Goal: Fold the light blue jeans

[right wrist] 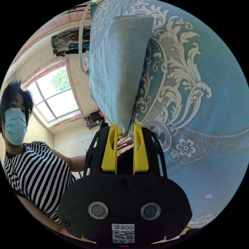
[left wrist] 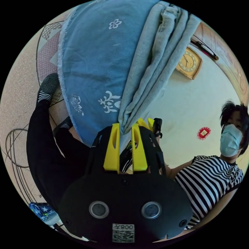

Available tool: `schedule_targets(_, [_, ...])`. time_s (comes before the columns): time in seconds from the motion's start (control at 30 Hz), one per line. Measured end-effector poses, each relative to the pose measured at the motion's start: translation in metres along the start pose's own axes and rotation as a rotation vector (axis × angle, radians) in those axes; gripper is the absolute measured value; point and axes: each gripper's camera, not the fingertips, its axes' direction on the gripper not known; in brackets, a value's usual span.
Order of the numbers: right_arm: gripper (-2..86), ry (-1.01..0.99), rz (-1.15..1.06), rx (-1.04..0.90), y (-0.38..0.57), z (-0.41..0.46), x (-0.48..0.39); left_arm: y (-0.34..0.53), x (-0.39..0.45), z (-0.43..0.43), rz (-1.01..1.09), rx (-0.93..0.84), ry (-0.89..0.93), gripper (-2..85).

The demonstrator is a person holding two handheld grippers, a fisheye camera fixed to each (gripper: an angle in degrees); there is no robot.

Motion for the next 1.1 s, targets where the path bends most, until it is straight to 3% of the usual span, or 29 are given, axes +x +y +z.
schedule_targets(0.27, [11.9, -0.188, -0.03, -0.043, 0.016, 0.036, 0.008, 0.013, 0.027, 0.013, 0.054, 0.011, 0.024, 5.7])
schedule_targets(0.4, [6.8, -0.352, 0.015, -0.007, 0.027, 0.046, 0.014, 0.017, 0.033, 0.021, 0.066, 0.024, 0.026, 6.5])
schedule_targets(0.5, [3.0, -0.296, -0.017, -0.009, 0.042, 0.042, 0.006, 0.024, 0.032, 0.02, 0.079, 0.039, 0.026, 8.4])
schedule_targets(0.73, [0.5, -0.293, -0.069, 0.001, 0.084, 0.031, -0.017, 0.001, 0.019, 0.0, 0.08, 0.336, 0.193, 17.8])
schedule_targets(0.9, [0.0, -0.337, -0.088, 0.032, 0.127, 0.021, -0.035, -0.031, 0.037, 0.02, 0.16, 0.4, 0.243, 18.3])
schedule_targets(1.1, [-0.1, -0.334, -0.156, 0.05, 0.176, 0.007, -0.063, -0.047, 0.041, 0.054, 0.115, 0.536, 0.293, 14.8])
